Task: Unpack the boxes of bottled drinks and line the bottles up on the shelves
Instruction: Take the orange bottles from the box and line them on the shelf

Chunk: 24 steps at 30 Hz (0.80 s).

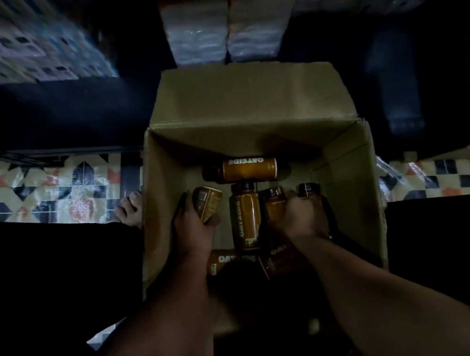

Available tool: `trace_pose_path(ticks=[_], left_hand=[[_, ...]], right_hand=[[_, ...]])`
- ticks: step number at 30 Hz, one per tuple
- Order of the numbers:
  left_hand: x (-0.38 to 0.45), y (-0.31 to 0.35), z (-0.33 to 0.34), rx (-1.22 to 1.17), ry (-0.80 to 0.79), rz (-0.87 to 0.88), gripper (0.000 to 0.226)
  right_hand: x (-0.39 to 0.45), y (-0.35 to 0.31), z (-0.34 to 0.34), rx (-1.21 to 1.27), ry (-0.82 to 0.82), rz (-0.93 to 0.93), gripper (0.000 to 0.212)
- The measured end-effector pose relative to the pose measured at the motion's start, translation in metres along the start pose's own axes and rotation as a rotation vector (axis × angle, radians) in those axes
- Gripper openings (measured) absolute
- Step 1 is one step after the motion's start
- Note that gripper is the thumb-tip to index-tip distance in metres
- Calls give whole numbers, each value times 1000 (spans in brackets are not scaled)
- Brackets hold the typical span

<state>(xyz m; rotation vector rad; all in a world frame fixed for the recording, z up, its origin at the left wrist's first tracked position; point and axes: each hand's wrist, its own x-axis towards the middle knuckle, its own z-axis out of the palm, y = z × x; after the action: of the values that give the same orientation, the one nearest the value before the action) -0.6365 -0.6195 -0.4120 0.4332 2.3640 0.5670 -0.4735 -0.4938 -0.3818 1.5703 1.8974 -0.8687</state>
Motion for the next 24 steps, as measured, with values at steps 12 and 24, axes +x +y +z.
trace_pose_path(ticks=[12, 24], left_hand=[[-21, 8, -15, 70, -52, 2, 83], [-65, 55, -60, -354, 237, 165, 68]], right_hand=[[-22, 1, -11, 506, 170, -68, 78], [-63, 16, -48, 735, 401, -256, 55]])
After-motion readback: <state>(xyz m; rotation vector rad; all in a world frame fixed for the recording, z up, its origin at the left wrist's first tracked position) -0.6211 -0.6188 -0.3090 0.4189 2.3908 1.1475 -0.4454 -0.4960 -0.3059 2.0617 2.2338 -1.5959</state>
